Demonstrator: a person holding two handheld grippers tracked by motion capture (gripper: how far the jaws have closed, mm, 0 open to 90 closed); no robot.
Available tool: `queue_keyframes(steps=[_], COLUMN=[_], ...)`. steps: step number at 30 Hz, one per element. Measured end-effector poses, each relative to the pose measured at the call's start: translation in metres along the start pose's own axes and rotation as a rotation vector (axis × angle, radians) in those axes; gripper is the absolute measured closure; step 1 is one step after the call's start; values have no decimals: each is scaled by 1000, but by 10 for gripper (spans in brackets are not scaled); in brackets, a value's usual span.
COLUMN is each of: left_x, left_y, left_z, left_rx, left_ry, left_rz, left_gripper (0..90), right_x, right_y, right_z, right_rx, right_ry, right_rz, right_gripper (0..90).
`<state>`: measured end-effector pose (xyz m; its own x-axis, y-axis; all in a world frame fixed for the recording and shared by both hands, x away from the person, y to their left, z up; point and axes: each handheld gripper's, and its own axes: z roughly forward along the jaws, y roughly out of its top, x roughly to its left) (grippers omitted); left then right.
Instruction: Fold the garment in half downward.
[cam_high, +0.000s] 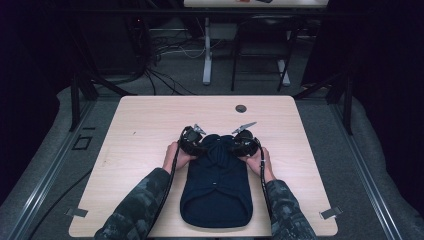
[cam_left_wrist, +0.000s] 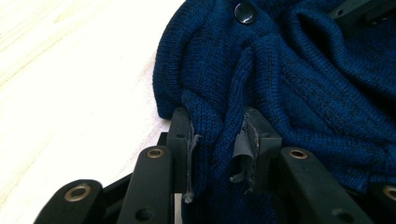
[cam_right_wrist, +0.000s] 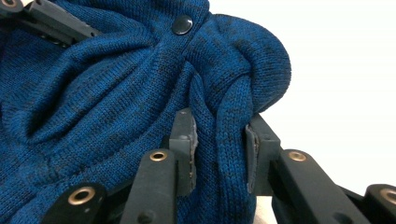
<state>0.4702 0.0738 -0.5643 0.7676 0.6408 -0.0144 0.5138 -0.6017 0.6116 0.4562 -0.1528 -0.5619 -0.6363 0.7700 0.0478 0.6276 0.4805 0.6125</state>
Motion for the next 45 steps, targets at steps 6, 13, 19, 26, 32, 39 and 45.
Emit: queue_keyframes(steps=[6,13,19,26,32,39,45], left_x=[2,4,2,2,3,2,-1], left_y=[-1,1,3,4,4,7,9], left_z=[-4,-21,-30,-38,-43,-48,-52], left_rx=[-13,-43,-58,-68,-76,-68,-88], left_ry=[-15,-38,-47,-77,-123,-144,-132], left_rz=[-15,-15,-11,-12,-30,-8,12], left_gripper=[694,694,694,694,698,700,718], right_x=[4,11,15,19,20,27,28], right_y=[1,4,5,4,1,-1,-4], right_z=[-11,-28,-38,-48,-54,-64,-69], right_rx=[-38,-95,-123,-157,-193,-232,-246], right_ry=[-19,-37,-47,-54,-65,-97,-100], right_rz=[-34,-80,-96,-112,-125,-162,-165], right_gripper=[697,700,700,700,700,701,699])
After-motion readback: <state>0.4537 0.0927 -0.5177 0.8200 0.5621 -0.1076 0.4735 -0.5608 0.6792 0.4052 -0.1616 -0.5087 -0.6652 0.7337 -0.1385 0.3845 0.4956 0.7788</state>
